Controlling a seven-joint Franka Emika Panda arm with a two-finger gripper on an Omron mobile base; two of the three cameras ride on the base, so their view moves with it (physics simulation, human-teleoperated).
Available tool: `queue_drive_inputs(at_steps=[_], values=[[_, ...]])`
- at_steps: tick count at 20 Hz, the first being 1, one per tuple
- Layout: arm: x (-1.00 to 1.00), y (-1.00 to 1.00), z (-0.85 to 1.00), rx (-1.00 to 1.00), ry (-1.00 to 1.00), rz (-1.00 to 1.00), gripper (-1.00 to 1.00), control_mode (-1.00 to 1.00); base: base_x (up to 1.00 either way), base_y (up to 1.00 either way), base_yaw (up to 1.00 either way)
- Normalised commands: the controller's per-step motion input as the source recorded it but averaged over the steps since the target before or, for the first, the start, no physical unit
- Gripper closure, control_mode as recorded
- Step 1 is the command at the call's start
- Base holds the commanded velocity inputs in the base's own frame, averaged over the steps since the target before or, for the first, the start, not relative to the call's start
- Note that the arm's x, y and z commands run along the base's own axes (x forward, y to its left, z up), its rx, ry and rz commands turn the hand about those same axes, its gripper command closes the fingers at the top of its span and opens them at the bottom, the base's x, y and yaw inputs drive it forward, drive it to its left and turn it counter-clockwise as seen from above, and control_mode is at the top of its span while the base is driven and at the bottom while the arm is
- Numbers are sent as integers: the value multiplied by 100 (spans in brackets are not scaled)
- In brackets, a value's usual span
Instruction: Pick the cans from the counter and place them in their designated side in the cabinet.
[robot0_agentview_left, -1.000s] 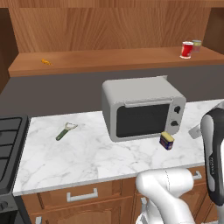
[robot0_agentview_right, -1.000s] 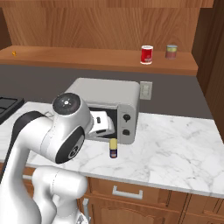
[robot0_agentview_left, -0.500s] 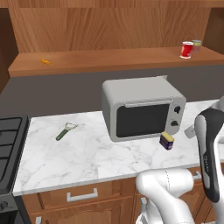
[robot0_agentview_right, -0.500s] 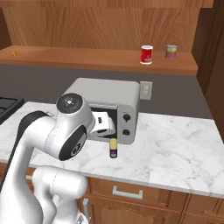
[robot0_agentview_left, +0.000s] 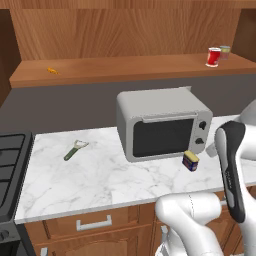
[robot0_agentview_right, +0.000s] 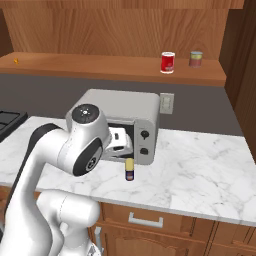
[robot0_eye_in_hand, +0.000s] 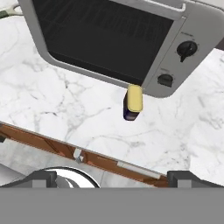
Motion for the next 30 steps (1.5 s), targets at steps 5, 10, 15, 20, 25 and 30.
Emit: queue_drive_inputs(at_steps=[5,10,15,20,25,30], values=[[8,0,-17,0,3,-1,-100,-100,0,0,0],[8,0,-18,0,7,-1,-100,-100,0,0,0],[7,0,-17,0,5,0,-100,-100,0,0,0],[9,0,-10,1,2,0,-100,-100,0,0,0],[6,0,-5,3,0,0,-100,-100,0,0,0],[4,0,-7,2,0,0,-100,-100,0,0,0]])
